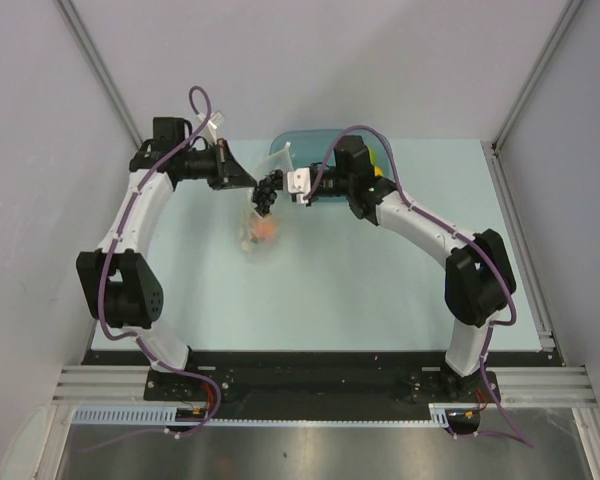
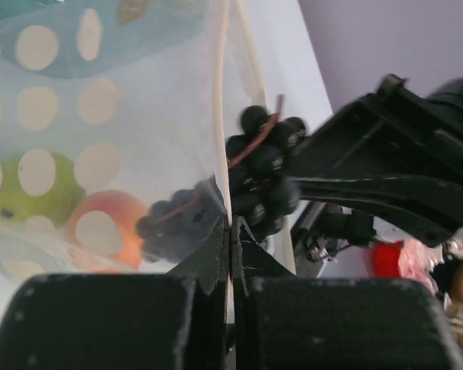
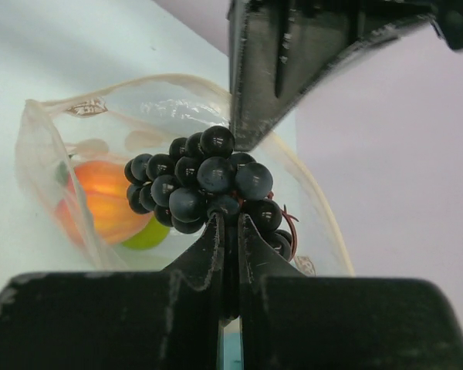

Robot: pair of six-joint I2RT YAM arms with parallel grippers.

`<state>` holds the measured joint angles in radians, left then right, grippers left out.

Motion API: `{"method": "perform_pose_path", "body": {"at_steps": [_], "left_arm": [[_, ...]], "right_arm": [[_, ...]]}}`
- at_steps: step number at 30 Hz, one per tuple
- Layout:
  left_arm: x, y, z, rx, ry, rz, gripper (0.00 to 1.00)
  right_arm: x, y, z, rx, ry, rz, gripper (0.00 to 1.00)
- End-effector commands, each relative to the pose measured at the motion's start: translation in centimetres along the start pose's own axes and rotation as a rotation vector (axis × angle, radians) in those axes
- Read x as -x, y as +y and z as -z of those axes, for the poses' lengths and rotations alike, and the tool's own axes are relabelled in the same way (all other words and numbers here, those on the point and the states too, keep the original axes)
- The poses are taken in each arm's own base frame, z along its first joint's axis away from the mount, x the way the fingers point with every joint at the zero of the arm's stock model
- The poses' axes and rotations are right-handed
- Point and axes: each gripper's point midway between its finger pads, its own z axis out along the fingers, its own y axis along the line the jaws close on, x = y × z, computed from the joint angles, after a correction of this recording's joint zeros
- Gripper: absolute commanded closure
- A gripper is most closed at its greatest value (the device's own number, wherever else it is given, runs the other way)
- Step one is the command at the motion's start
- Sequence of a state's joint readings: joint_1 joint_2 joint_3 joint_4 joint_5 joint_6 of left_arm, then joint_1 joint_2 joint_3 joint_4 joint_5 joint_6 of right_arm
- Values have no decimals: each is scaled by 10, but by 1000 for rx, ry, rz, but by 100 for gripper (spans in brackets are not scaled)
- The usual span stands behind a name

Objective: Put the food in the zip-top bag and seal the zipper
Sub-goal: Place the fake fruit in the zipper food storage bag.

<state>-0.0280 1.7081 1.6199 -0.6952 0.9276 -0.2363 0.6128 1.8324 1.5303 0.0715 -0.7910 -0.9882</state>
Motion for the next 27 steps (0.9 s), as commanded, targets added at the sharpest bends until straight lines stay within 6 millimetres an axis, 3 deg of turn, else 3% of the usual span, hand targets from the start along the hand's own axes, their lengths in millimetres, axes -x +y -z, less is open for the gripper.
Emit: {"method": "perform_pose_path", "body": {"at_steps": [1, 4, 5, 6, 8, 9, 11, 14, 15, 16, 18, 19, 20, 21, 22, 24, 25, 27], "left_arm": [[-12, -48, 2, -160, 35, -77, 100], [-16, -47, 0, -164, 49, -54, 100], [-15, -45, -1, -164, 51, -51, 100], [-15, -44, 0, -160, 49, -49, 100], [-12, -41, 1, -143, 37, -42, 100], [-10, -38, 2, -132, 28, -37, 100], [-8, -31, 3, -102, 11, -30, 100], [-6, -22, 5, -67, -5, -29, 100], [-7, -19, 5, -60, -4, -25, 100], [-7, -18, 4, -57, -4, -26, 100], [-9, -12, 1, -44, -1, -16, 100], [-9, -9, 0, -38, 1, -14, 100], [-7, -10, 0, -39, -3, -19, 100], [-8, -6, -2, -30, 1, -12, 100], [-6, -7, -2, -29, -2, -14, 100], [-4, -5, -3, -21, -8, -16, 100], [-2, -5, -3, -19, -11, -18, 100], [0, -4, -3, -13, -13, -20, 100]], "right_arm": [[21, 21, -9, 125, -86, 208, 100], [23, 34, -16, 170, -109, 323, 98], [22, 34, -15, 174, -108, 350, 90], [22, 34, -15, 174, -101, 351, 68], [19, 34, -12, 174, -70, 332, 40], [21, 32, -9, 168, -61, 309, 36], [16, 26, 1, 156, -37, 272, 28], [13, 12, 20, 113, -13, 195, 25], [12, 8, 25, 90, -6, 83, 25], [16, -8, 31, 37, -18, 61, 25], [5, -37, 50, -64, -3, -59, 24], [3, -49, 55, -125, -21, -204, 23], [-7, -61, 61, -180, -6, -277, 22], [-20, -85, 80, -254, 8, -327, 22], [-42, -84, 81, -279, 25, -489, 22], [-83, -97, 104, -374, 115, -647, 24], [-91, -111, 112, -420, 124, -711, 25], [-149, -99, 124, -480, 264, -866, 26]]}}
